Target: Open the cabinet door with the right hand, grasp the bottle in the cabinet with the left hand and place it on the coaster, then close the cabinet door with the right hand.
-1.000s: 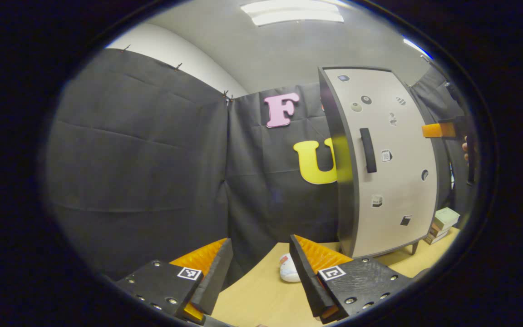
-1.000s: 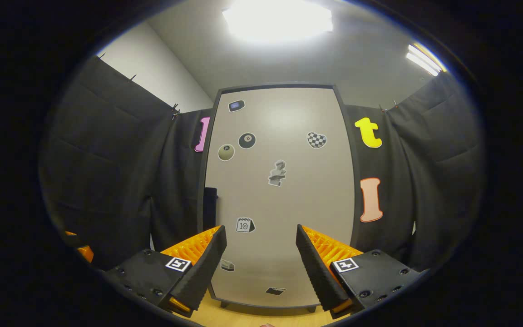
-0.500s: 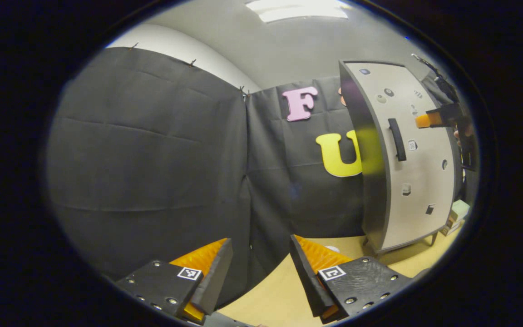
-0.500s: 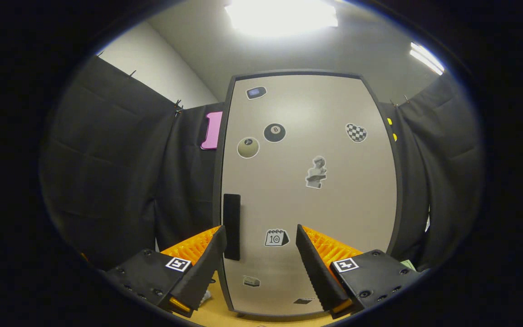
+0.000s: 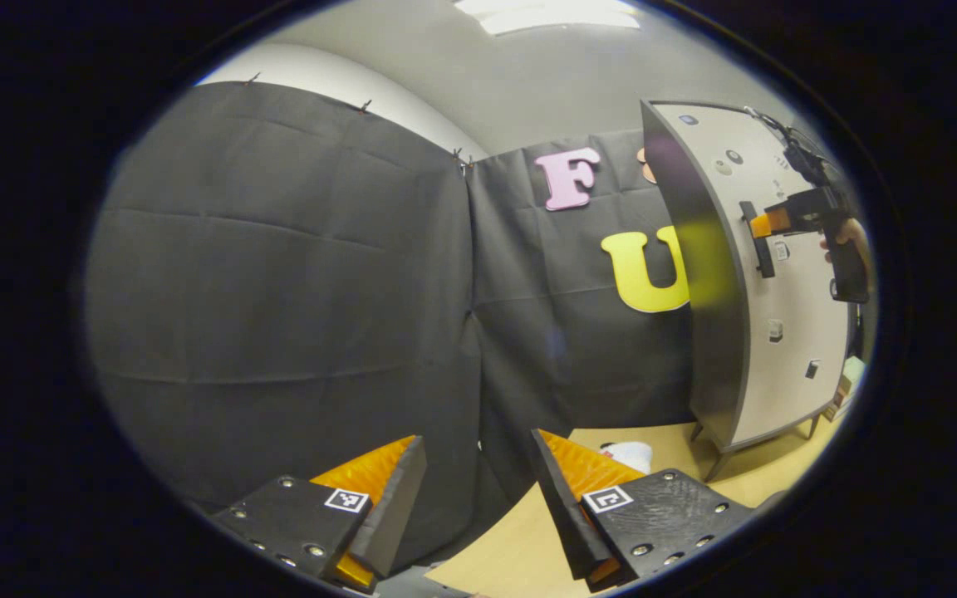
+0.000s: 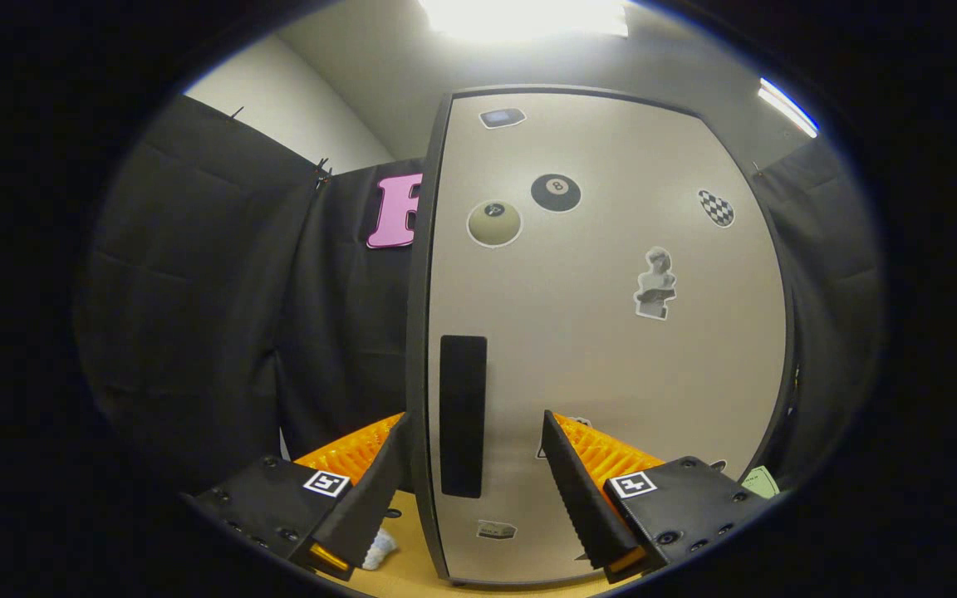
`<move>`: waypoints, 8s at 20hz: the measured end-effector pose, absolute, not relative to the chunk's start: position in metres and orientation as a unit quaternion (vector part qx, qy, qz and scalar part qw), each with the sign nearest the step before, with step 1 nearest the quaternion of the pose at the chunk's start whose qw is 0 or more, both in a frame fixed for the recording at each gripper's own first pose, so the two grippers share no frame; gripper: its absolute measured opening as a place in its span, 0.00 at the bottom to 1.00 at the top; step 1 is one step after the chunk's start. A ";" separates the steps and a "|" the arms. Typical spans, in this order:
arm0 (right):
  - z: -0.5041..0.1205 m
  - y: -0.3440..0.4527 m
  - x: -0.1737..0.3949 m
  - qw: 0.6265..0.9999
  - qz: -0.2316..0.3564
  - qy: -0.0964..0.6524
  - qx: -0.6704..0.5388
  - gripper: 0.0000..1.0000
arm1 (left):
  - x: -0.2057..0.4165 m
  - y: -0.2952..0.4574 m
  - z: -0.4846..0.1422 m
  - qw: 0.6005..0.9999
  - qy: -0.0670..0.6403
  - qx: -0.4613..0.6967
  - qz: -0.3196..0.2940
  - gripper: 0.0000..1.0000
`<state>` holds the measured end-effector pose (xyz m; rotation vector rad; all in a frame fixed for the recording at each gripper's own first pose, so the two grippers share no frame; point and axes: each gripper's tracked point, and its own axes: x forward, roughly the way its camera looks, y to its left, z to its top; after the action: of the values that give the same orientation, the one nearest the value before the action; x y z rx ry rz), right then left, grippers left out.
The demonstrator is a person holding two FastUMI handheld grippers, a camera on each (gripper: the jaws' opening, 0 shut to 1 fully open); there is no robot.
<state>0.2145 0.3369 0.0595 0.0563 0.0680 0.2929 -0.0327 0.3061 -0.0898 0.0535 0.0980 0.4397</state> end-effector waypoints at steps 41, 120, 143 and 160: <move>0.048 0.331 0.207 0.945 0.296 0.129 0.057 0.13 | 0.030 0.213 -0.078 0.995 0.033 0.024 0.093 0.77; -0.032 0.026 0.240 0.978 -0.129 0.139 0.089 0.98 | 0.366 -0.209 -0.032 0.983 0.047 -0.021 -0.175 0.78; -0.037 0.065 0.259 0.985 0.026 0.143 0.099 0.93 | 0.207 -0.075 -0.006 0.998 0.003 -0.041 -0.055 0.72; -0.052 0.066 0.244 0.982 0.079 0.155 0.079 0.98 | 0.087 -0.028 -0.119 0.995 0.044 -0.084 0.017 0.75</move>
<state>0.2444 0.0662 -0.0522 0.1583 0.3115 0.1588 0.0869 -0.0275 -0.1188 -0.1677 0.0888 0.0346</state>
